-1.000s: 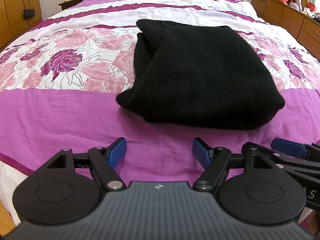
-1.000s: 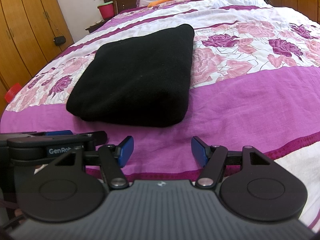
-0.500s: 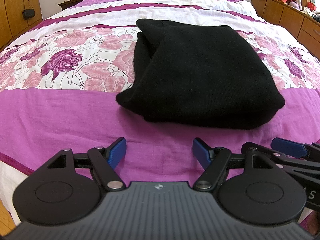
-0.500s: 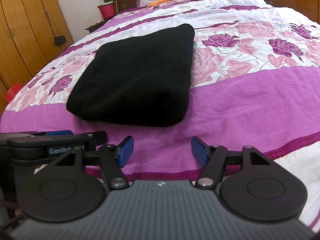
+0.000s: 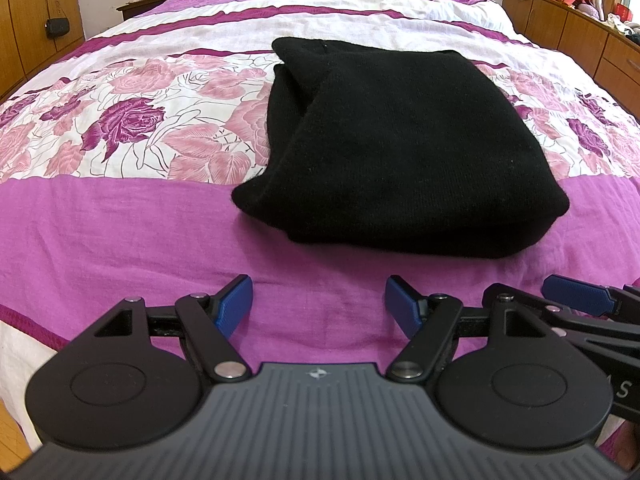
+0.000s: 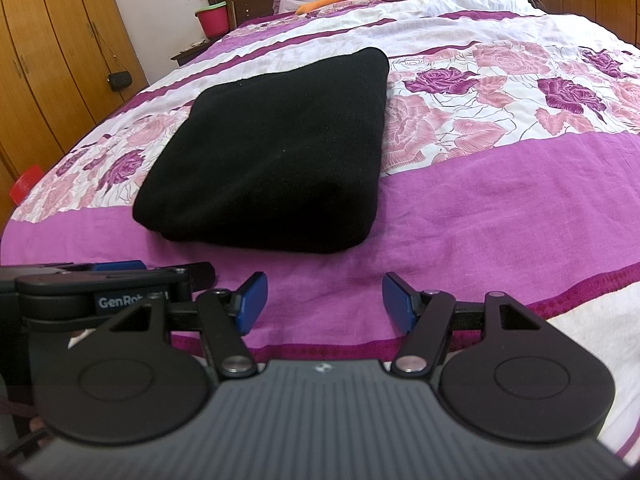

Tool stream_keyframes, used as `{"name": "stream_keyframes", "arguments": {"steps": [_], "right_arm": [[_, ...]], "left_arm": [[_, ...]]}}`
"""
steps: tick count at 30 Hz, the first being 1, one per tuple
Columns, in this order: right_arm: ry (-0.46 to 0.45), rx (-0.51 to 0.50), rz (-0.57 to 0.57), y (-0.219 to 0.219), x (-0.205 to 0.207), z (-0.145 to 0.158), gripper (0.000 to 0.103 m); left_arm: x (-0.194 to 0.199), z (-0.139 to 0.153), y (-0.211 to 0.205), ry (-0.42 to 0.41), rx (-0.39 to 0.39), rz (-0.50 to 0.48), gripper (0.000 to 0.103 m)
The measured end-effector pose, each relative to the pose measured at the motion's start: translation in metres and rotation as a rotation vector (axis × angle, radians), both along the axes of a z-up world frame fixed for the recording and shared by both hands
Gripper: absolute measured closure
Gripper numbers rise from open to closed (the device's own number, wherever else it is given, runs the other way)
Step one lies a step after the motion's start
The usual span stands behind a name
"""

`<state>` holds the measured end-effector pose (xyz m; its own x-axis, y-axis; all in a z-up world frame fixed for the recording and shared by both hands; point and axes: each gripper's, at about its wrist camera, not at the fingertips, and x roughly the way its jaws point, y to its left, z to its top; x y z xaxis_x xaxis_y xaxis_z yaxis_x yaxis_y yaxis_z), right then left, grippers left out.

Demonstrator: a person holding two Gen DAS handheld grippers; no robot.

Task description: Fold small clothes

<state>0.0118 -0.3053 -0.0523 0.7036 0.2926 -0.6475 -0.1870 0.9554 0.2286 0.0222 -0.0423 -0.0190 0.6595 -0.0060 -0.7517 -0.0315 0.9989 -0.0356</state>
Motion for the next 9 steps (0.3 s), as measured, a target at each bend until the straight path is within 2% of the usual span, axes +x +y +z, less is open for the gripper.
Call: {"name": "stream_keyframes", "arguments": {"steps": [9], "right_arm": [[-0.001,0.000,0.000,-0.0001,0.0000,0.0003,0.037]], "left_arm": [[-0.0010,-0.0017,0.0007,0.008,-0.010,-0.004,0.025]]}}
